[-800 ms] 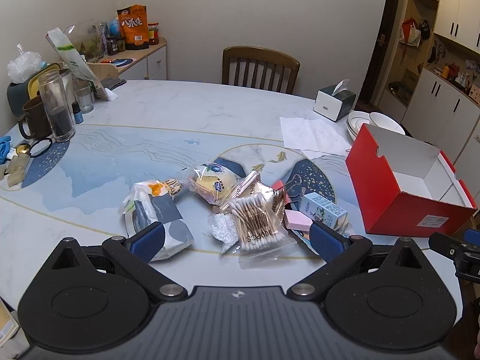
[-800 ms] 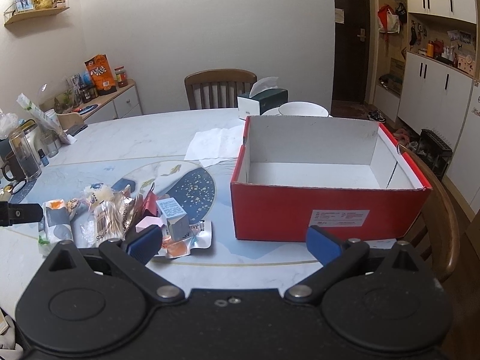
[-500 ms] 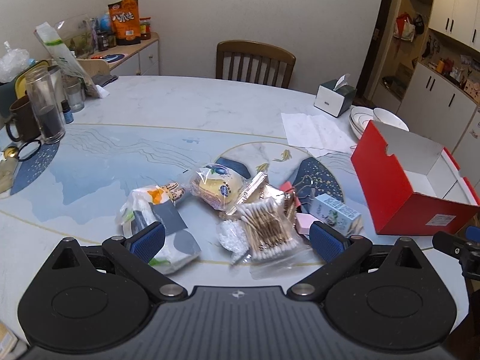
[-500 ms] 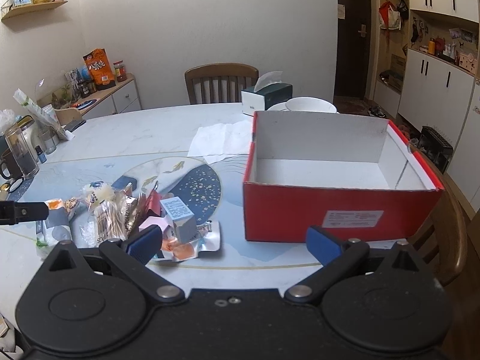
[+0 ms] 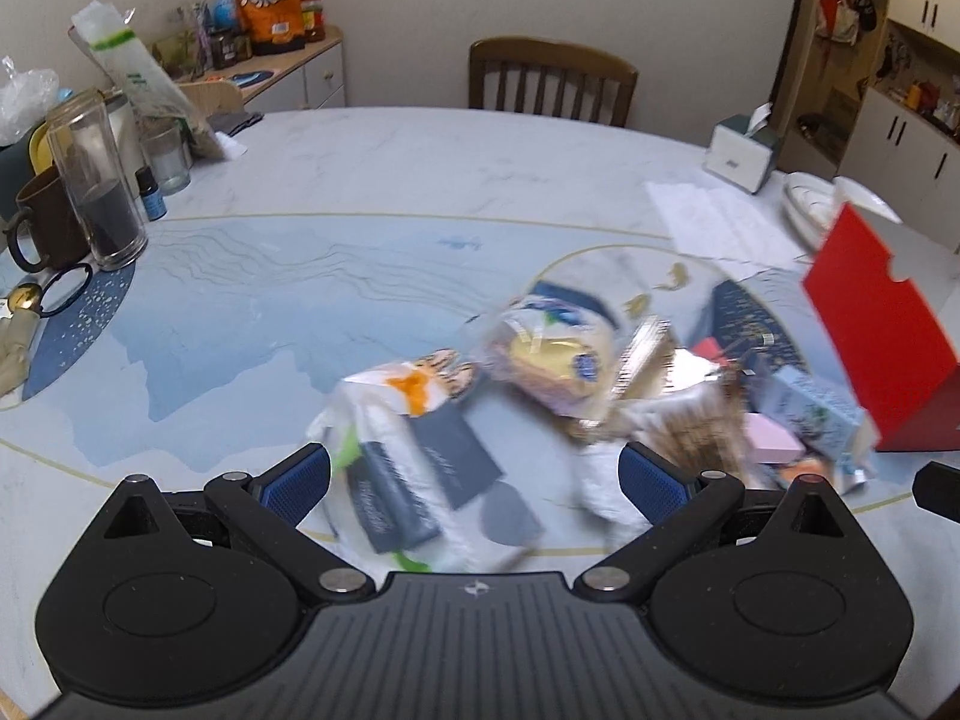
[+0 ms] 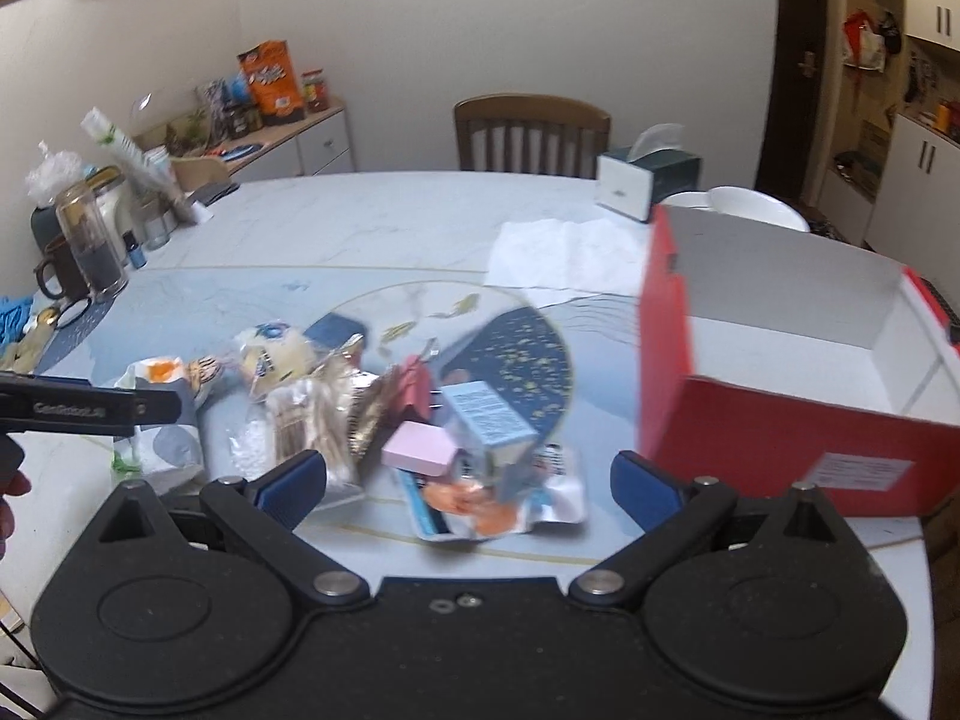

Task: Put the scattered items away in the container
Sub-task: 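Grasp the cotton swab pack with the right tool while the left tool grasps the tissue pack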

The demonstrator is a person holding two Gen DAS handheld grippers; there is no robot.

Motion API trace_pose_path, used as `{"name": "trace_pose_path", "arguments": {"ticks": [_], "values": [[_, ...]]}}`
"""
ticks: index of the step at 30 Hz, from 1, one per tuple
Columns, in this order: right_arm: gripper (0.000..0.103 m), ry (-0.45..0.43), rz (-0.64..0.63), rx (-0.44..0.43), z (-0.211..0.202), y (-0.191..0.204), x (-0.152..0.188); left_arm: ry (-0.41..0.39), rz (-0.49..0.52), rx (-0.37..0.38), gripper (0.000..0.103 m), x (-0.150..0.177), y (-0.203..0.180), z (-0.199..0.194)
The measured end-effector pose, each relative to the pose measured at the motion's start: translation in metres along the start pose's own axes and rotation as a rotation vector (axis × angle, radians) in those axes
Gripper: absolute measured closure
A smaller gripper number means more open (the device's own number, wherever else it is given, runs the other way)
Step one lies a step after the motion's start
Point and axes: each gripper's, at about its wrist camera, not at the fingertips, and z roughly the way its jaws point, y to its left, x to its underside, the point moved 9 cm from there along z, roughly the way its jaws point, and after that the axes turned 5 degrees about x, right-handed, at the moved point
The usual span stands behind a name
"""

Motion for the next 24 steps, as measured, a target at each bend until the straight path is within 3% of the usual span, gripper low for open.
{"name": "trace_pose_path", "arguments": {"ticks": [8,17,24], "values": [[0.005,0.06,-0.027,-0.029,0.036,0.035,-0.002,0.06,-0.022,-0.022,0.0,0.003,0.028,0.031],[0.01,0.123,-0.094,-0.027,0.074,0.07,0.002,0.117,-0.033,0.033,0.001,0.009,0.036,0.052],[0.021,0.162,-0.113,-0.034,0.089,0.088,0.002,0.13,-0.035,0.09,0.003,0.011,0.039,0.058]]}}
